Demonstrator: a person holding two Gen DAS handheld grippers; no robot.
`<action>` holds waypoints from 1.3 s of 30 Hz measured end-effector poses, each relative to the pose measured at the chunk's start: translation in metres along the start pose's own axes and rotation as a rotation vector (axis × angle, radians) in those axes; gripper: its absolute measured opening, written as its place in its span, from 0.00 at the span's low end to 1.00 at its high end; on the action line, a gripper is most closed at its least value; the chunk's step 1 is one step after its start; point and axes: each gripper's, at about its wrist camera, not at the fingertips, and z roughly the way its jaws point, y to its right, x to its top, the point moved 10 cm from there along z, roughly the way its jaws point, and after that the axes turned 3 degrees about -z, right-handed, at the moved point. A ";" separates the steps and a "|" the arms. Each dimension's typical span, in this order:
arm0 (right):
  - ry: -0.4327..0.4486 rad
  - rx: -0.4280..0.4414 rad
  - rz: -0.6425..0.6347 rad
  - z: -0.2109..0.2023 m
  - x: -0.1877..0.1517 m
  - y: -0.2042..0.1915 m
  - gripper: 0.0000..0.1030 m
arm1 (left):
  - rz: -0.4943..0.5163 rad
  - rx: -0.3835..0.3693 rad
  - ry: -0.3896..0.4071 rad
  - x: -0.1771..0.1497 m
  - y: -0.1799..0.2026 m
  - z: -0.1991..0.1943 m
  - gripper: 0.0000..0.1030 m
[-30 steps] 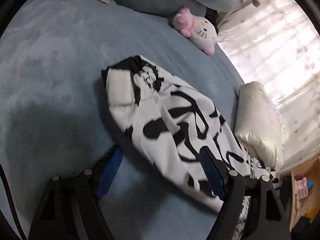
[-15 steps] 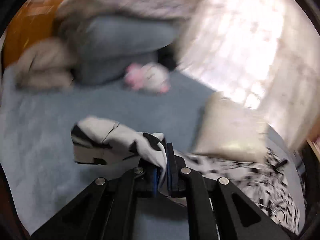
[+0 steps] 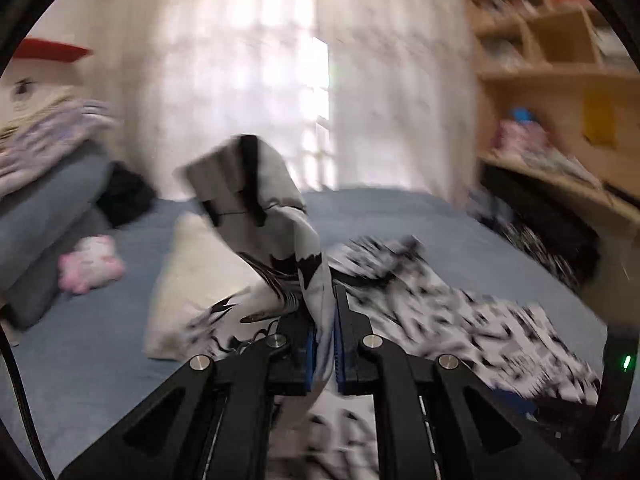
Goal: Fold large clothes
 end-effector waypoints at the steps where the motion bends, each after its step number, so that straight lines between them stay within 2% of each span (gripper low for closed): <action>1: 0.005 -0.014 0.014 -0.003 0.000 0.013 0.26 | 0.023 -0.029 -0.033 -0.013 0.021 0.012 0.06; 3: 0.007 -0.052 0.055 -0.008 -0.001 0.046 0.26 | 0.077 -0.082 -0.117 -0.041 0.059 0.035 0.08; 4: 0.003 -0.063 0.074 -0.010 -0.002 0.059 0.26 | 0.105 -0.107 -0.167 -0.057 0.076 0.045 0.15; 5: -0.003 -0.074 0.092 -0.010 -0.003 0.072 0.26 | 0.128 -0.129 -0.217 -0.074 0.090 0.053 0.26; 6: -0.008 -0.082 0.104 -0.010 -0.006 0.081 0.26 | 0.141 -0.140 -0.246 -0.086 0.098 0.055 0.32; 8: -0.024 -0.093 0.125 -0.009 -0.011 0.095 0.30 | 0.156 -0.138 -0.274 -0.103 0.106 0.062 0.59; 10: -0.032 -0.091 0.150 -0.010 -0.017 0.108 0.38 | 0.160 -0.109 -0.271 -0.111 0.103 0.060 0.70; 11: -0.033 -0.078 0.169 -0.009 -0.018 0.112 0.41 | 0.154 -0.101 -0.271 -0.113 0.099 0.058 0.73; 14: -0.045 -0.032 0.208 -0.005 -0.023 0.111 0.45 | 0.118 -0.064 -0.278 -0.116 0.067 0.045 0.73; 18: -0.078 0.021 0.231 0.004 -0.026 0.103 0.46 | 0.013 -0.002 -0.312 -0.133 0.016 0.027 0.73; 24: -0.161 0.098 0.223 0.032 -0.028 0.080 0.47 | -0.214 0.050 -0.460 -0.195 -0.065 0.016 0.73; 26: -0.185 0.114 0.216 0.046 -0.024 0.074 0.49 | -0.308 0.040 -0.505 -0.213 -0.086 0.019 0.73; 30: -0.233 0.105 0.182 0.081 -0.017 0.068 0.52 | -0.468 -0.004 -0.540 -0.231 -0.111 0.029 0.73; 35: -0.323 0.140 0.180 0.120 -0.024 0.053 0.52 | -0.530 -0.003 -0.549 -0.240 -0.125 0.045 0.73; 36: -0.330 0.150 0.151 0.123 -0.025 0.044 0.51 | -0.532 -0.002 -0.548 -0.241 -0.126 0.048 0.73; 37: -0.323 0.141 0.092 0.123 -0.023 0.033 0.33 | -0.532 0.001 -0.543 -0.242 -0.128 0.049 0.73; 38: -0.322 0.149 0.031 0.120 -0.020 0.021 0.19 | -0.530 0.003 -0.536 -0.242 -0.129 0.050 0.73; 39: -0.307 0.157 -0.014 0.114 -0.016 0.009 0.18 | -0.530 0.006 -0.530 -0.241 -0.130 0.050 0.73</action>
